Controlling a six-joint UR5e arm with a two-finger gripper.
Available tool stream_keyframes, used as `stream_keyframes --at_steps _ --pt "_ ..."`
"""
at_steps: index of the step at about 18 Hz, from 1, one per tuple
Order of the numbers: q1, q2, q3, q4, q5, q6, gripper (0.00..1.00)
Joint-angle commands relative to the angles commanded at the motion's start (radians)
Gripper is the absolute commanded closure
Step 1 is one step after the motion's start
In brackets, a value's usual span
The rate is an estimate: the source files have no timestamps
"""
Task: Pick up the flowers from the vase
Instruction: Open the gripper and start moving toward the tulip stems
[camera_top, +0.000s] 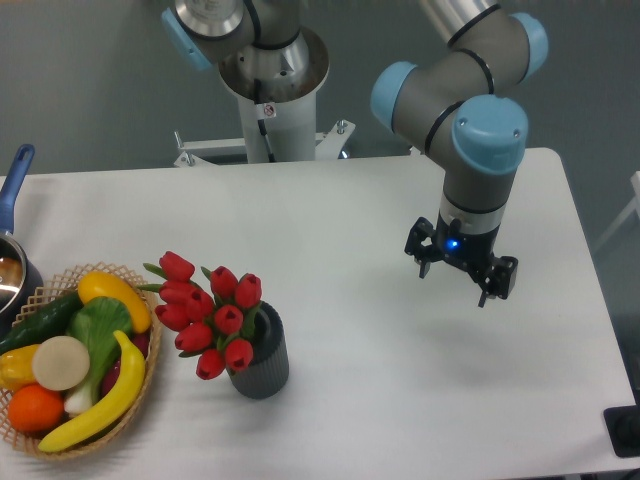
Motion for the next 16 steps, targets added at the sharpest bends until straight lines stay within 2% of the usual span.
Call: stream_keyframes --at_steps 5,8,10,11,12,14,15,16 --pt "-0.009 0.003 0.003 0.002 -0.015 -0.038 0.00" --pt "-0.028 -0.017 0.034 0.003 -0.026 -0.165 0.00" --pt "-0.032 -0.017 0.035 0.005 -0.063 -0.186 0.00" --pt "-0.034 -0.012 0.025 0.023 -0.098 -0.189 0.00" --pt "-0.035 -0.008 0.003 0.075 -0.135 -0.201 0.00" --pt "-0.038 0.009 -0.064 0.228 -0.210 -0.205 0.00" --pt "-0.052 0.023 -0.084 0.262 -0.241 -0.204 0.00" --pt "-0.057 0.031 -0.089 0.264 -0.267 -0.199 0.00"
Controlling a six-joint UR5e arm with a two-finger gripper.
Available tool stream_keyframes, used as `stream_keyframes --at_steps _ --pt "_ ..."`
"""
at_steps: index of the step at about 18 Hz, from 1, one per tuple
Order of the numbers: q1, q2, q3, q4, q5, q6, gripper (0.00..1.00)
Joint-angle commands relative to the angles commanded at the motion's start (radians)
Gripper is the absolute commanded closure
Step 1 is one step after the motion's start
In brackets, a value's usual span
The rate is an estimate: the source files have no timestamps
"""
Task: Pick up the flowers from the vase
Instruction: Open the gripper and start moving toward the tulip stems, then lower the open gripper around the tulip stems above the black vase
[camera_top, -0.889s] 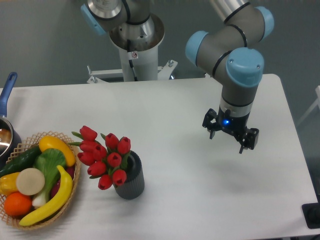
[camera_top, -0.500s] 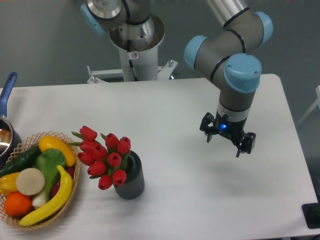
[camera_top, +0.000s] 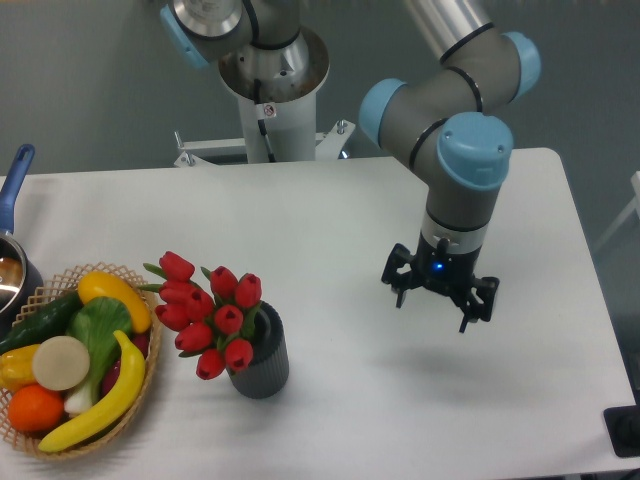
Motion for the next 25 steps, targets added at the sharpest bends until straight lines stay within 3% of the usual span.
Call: stream_keyframes --at_steps 3,7,11,15,20,25 --pt "-0.005 0.008 0.000 0.005 -0.107 0.006 0.00" --pt "0.012 0.041 -0.034 0.008 -0.343 0.029 0.00" --pt "0.029 0.087 -0.116 0.009 -0.480 0.067 0.00" --pt "0.061 0.114 -0.213 0.008 -0.643 0.189 0.00" --pt "0.054 0.114 -0.241 0.009 -0.689 0.192 0.00" --pt "0.012 0.072 -0.196 0.021 -0.700 0.187 0.00"
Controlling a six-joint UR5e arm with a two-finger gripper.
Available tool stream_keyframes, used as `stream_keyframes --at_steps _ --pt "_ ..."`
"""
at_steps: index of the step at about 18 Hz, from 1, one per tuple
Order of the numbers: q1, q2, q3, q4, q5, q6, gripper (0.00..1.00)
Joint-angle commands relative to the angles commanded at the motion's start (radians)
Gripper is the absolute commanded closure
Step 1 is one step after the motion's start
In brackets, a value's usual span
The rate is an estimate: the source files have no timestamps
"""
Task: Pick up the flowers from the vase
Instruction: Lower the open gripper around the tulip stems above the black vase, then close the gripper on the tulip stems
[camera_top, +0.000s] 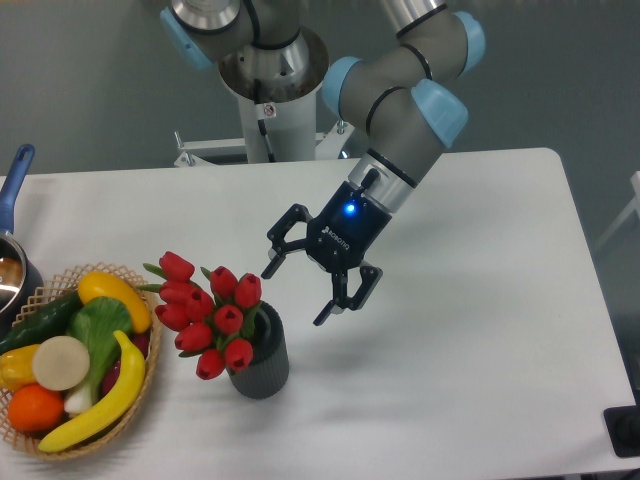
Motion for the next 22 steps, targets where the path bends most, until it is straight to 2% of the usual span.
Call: stream_keyframes --at_steps 5,16,17,20,21,22 --pt "-0.025 -0.034 0.011 0.000 0.000 0.003 0.00" --pt "-0.078 -0.040 -0.002 0.000 -0.037 0.000 0.00" --pt "-0.083 -0.040 -0.003 0.000 -0.037 0.002 0.03" --pt "-0.087 -0.031 -0.009 -0.002 -0.026 0.005 0.47" --pt "-0.087 -0.031 -0.009 0.000 -0.023 0.005 0.58" --pt "-0.087 -0.028 -0.008 -0.002 -0.022 0.000 0.65"
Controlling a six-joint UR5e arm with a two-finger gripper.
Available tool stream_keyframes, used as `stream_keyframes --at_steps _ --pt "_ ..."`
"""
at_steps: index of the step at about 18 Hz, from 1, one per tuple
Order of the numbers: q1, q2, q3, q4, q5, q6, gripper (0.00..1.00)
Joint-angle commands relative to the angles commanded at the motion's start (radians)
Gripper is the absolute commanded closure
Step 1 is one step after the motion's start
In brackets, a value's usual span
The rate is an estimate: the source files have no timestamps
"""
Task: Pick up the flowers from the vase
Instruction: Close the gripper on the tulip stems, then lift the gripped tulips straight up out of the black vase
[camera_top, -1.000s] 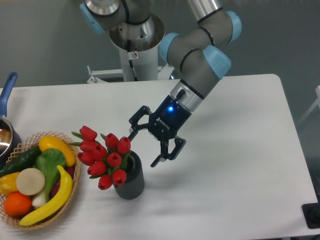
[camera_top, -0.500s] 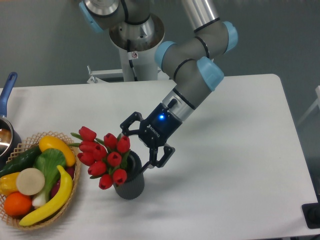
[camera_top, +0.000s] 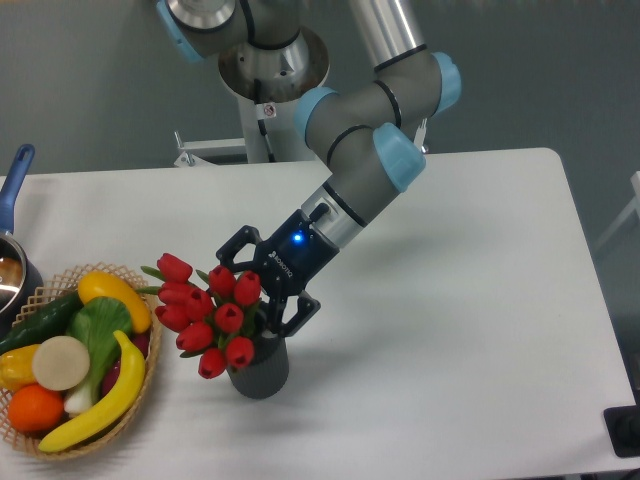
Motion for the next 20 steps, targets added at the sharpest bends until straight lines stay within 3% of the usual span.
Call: stream_keyframes --at_steps 3,4,13,20 --pt "0.000 0.014 0.000 -0.002 0.003 -0.003 0.83" --pt "0.002 0.023 0.000 -0.002 0.003 -0.006 0.85" --pt "0.024 0.090 0.009 0.000 -0.018 -0.116 0.83" --pt "0.061 0.143 0.012 0.000 -0.139 -0.279 0.81"
